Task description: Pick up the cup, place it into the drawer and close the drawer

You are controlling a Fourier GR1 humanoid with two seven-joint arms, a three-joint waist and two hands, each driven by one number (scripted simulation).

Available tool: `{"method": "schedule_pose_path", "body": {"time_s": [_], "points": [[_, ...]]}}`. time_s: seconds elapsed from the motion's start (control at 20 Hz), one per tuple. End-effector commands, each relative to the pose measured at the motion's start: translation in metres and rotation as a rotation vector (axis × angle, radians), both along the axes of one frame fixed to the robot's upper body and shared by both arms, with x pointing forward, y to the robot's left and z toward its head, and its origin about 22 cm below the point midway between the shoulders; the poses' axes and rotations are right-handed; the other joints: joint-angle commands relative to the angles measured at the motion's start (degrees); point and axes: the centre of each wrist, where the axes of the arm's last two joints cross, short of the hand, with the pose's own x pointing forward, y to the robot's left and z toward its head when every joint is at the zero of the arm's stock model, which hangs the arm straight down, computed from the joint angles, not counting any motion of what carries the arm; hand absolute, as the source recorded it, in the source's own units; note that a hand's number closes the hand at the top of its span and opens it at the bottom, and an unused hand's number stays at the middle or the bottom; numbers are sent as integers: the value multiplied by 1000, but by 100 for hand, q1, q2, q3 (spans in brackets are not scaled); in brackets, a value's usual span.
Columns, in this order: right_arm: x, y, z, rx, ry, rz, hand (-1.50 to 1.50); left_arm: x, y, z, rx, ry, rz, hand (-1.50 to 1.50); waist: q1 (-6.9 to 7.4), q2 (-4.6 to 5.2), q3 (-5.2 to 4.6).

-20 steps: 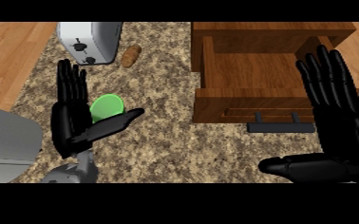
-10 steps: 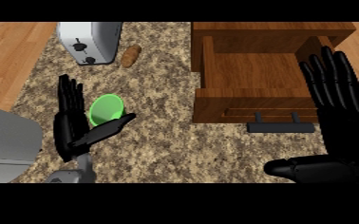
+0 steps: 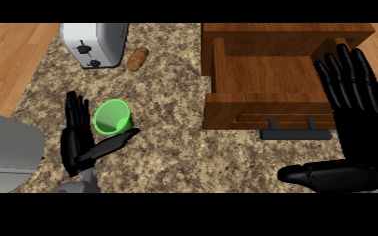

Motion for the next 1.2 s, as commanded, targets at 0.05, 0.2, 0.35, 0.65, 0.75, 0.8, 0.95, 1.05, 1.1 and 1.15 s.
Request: {"method": "schedule_pose_path", "body": {"time_s": [0.05, 0.2, 0.35, 0.65, 0.75, 0.8, 0.95, 1.05, 1.1, 1.15], "points": [[3, -13, -5, 1, 3, -1, -150, 2, -3, -30, 4, 31, -11, -150, -8, 4, 2], [-2, -2, 4, -4, 2, 0, -150, 4, 2, -45, -6, 21, 19, -150, -15, 3, 1], [1, 13, -13, 1, 5, 16, -150, 10, 15, -34, -11, 24, 9, -150, -1, 1, 2], [12, -10, 7, -10, 25, 6, -150, 12, 37, -59, -27, 23, 43, -150, -8, 6, 1], [-2, 14, 2, -10, 0, 30, -150, 12, 7, -63, -16, 31, 38, -150, -7, 1, 2], [-3, 9, 11, -13, 8, 33, -150, -6, 25, -70, -19, 20, 51, -150, 0, 0, 2], [5, 2, 19, -10, 3, 15, -150, -4, 32, -87, -24, 13, 57, -150, -10, 5, 0], [18, 3, -13, 8, 7, 22, -150, -7, 29, -101, -26, 27, 34, -150, -16, 15, -1], [-10, 5, -1, 3, 14, 22, -150, 2, 30, -92, -13, 20, 43, -150, -18, 2, 1], [12, -2, 3, -8, 5, 33, -150, 7, 38, -96, -9, 22, 47, -150, -18, 8, 0]]}}
